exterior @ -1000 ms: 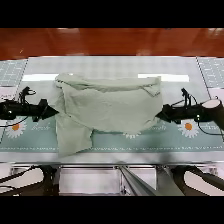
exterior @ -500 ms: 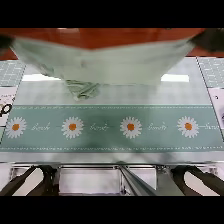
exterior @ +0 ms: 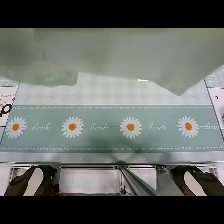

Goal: Fold the shirts.

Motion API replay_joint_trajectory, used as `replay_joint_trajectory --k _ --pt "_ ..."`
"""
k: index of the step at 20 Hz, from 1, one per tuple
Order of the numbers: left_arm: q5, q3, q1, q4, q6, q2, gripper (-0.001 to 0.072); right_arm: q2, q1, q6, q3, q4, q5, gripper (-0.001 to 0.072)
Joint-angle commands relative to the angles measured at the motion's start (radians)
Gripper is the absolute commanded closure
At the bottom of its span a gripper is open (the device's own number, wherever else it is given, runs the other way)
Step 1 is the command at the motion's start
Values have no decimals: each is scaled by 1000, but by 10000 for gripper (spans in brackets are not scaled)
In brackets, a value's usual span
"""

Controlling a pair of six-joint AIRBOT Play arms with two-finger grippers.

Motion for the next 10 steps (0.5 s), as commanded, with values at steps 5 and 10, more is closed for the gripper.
replay_joint_trajectory --k 5,10 --pt "-83 -50 -109 520 -125 259 693 193 0 24 1 -174 256 685" --pt "-167 -242 -158 570 -177 262 693 206 0 40 -233 -137 241 685"
